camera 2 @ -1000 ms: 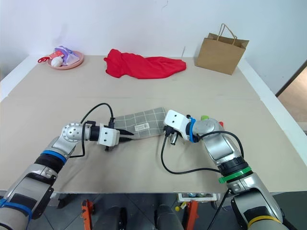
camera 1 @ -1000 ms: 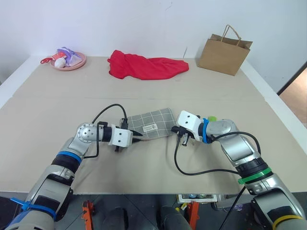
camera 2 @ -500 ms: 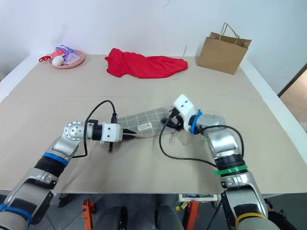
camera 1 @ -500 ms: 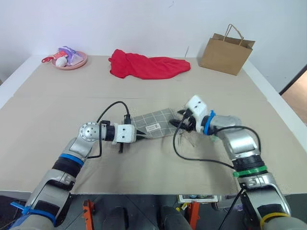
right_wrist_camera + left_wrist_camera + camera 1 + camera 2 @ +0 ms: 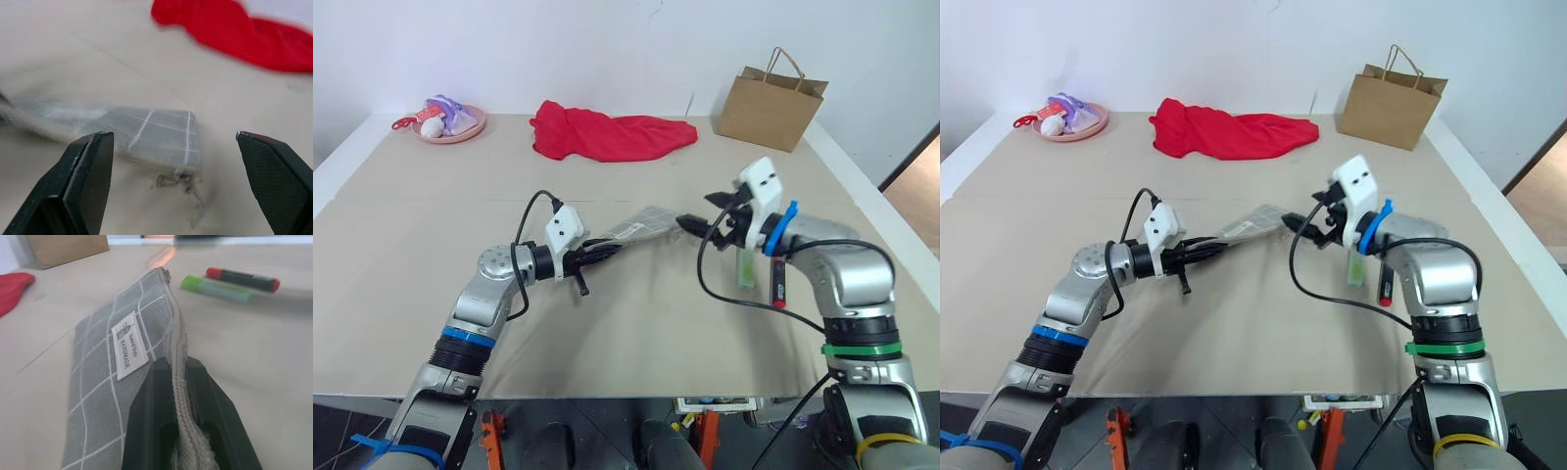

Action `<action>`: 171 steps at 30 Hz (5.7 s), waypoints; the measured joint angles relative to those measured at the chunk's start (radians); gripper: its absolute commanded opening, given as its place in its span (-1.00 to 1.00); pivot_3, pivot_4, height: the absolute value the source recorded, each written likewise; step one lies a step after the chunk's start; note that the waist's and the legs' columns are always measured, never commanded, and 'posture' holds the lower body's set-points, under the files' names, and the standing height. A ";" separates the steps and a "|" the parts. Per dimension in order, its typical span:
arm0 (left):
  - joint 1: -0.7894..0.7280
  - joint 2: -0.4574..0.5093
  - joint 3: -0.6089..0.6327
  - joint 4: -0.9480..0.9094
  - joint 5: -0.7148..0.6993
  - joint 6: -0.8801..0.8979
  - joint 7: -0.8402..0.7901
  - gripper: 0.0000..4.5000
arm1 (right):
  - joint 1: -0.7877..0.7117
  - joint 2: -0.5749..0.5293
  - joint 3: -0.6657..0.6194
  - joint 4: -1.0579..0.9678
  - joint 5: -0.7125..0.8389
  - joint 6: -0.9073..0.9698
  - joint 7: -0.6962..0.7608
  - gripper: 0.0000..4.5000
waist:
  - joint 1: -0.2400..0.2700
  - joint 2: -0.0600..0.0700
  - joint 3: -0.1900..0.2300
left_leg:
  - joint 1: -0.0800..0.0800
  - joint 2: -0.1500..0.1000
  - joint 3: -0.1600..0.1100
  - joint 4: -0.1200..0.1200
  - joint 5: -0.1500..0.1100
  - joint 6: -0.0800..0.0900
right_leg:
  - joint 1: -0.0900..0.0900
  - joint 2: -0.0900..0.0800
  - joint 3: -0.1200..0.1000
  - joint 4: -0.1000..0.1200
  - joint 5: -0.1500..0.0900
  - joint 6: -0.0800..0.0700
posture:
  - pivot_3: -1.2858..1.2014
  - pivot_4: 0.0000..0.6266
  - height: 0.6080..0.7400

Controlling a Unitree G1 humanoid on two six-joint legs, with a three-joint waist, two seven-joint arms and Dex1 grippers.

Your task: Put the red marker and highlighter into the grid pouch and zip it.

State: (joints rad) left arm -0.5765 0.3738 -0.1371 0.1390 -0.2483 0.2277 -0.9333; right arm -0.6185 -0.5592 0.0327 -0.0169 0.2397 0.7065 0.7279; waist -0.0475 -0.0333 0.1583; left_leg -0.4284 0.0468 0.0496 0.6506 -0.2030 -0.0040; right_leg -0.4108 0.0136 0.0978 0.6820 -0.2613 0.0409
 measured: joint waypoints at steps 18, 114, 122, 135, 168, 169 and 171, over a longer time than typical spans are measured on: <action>0.016 0.007 0.005 -0.014 -0.007 0.024 0.013 -1.00 | -0.017 -0.040 0.005 0.108 -0.058 -0.085 -0.030 0.92 | 0.000 0.000 0.000 | -0.001 -0.001 0.001 -0.001 0.000 0.000 | -0.001 -0.001 0.002 -0.001 0.000 0.000 | 0.03 -0.52 1.00; 0.038 -0.038 0.055 -0.102 -0.153 0.139 0.007 -1.00 | 0.417 -0.048 -0.438 -0.276 0.071 0.365 -0.410 0.45 | 0.004 0.002 0.000 | -0.006 -0.001 0.001 -0.001 0.001 -0.001 | -0.006 -0.001 0.003 -0.001 -0.001 0.005 | 0.03 -0.52 1.00; 0.039 -0.044 0.055 -0.102 -0.154 0.142 0.010 -1.00 | 0.375 -0.030 -0.426 -0.221 0.072 0.341 -0.419 0.45 | 0.002 0.002 0.000 | -0.004 -0.001 0.001 0.000 0.001 -0.001 | -0.005 -0.001 0.006 -0.001 0.000 0.008 | 0.03 -0.52 1.00; 0.039 -0.051 0.056 -0.102 -0.154 0.142 0.019 -1.00 | 0.358 0.055 -0.362 -0.217 0.069 0.340 -0.461 0.45 | 0.003 0.002 0.000 | -0.004 -0.001 0.001 -0.001 0.001 -0.001 | -0.005 -0.001 0.005 -0.002 -0.001 0.007 | 0.03 -0.52 1.00; 0.035 -0.050 0.057 -0.099 -0.162 0.144 0.010 -1.00 | 0.465 -0.400 -0.201 -0.549 0.083 -0.144 0.039 -0.75 | 0.003 0.003 0.000 | 0.002 -0.002 0.000 -0.012 0.001 0.000 | 0.002 -0.003 0.003 -0.011 -0.004 0.006 | 0.03 -0.52 1.00; 0.035 -0.050 0.057 -0.099 -0.162 0.144 0.010 -1.00 | 0.465 -0.427 -0.175 -0.530 0.037 -0.197 0.051 -0.75 | 0.003 0.003 0.000 | 0.002 -0.003 0.001 -0.012 0.001 0.000 | 0.002 -0.003 0.004 -0.012 -0.004 0.007 | 0.03 -0.52 1.00; 0.034 -0.050 0.056 -0.097 -0.162 0.144 0.010 -1.00 | 0.448 -0.453 -0.148 -0.477 -0.039 -0.282 0.054 -0.75 | 0.002 0.002 0.000 | 0.003 -0.002 0.001 -0.011 0.001 -0.001 | 0.003 -0.003 0.006 -0.015 -0.001 0.009 | 0.03 -0.52 1.00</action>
State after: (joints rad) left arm -0.5420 0.3234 -0.0806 0.0419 -0.4103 0.3713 -0.9232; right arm -0.1706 -1.0125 -0.1154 -0.4940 0.2006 0.4245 0.7821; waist -0.0456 -0.0309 0.1588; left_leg -0.4258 0.0443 0.0509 0.6393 -0.2021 -0.0046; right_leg -0.4082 0.0105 0.1034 0.6674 -0.2624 0.0501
